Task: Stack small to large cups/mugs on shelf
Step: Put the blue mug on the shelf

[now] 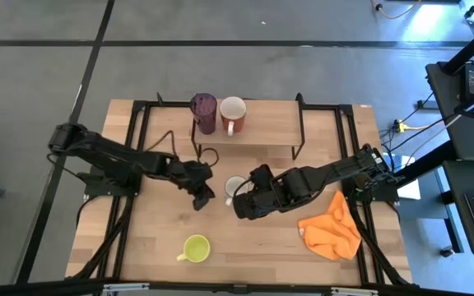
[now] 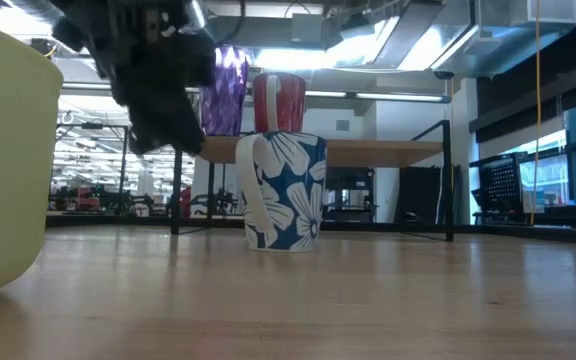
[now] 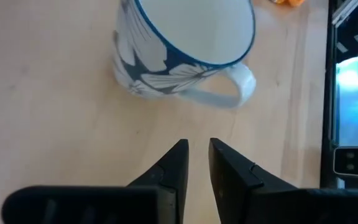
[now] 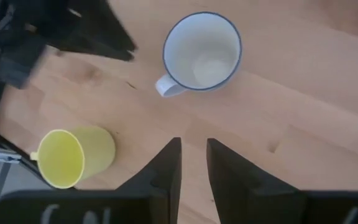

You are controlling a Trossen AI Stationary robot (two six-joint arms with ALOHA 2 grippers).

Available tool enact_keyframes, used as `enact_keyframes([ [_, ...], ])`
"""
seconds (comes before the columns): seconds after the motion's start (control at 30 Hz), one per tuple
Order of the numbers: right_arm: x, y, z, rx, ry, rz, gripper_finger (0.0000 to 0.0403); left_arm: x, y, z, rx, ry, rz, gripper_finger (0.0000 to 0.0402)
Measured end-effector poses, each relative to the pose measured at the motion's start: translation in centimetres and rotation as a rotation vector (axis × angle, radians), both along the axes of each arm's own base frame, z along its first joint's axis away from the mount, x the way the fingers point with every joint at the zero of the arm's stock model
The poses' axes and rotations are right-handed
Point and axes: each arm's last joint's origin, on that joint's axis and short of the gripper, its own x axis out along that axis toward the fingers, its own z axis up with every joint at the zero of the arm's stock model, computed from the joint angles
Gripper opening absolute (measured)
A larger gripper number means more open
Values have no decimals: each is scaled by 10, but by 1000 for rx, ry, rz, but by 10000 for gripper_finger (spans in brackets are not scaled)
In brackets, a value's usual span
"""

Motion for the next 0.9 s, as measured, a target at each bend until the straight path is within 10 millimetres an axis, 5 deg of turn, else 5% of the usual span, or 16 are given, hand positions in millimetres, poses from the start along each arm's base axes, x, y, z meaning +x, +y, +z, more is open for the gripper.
enact_keyframes([
  [0.5,20,-41,-15,-30,106,92,77,-96,4,84,-10,-229,211,55],
  [0.9,11,-57,-21,-42,259,133,77,-131,6,94,-92,-261,260,55],
])
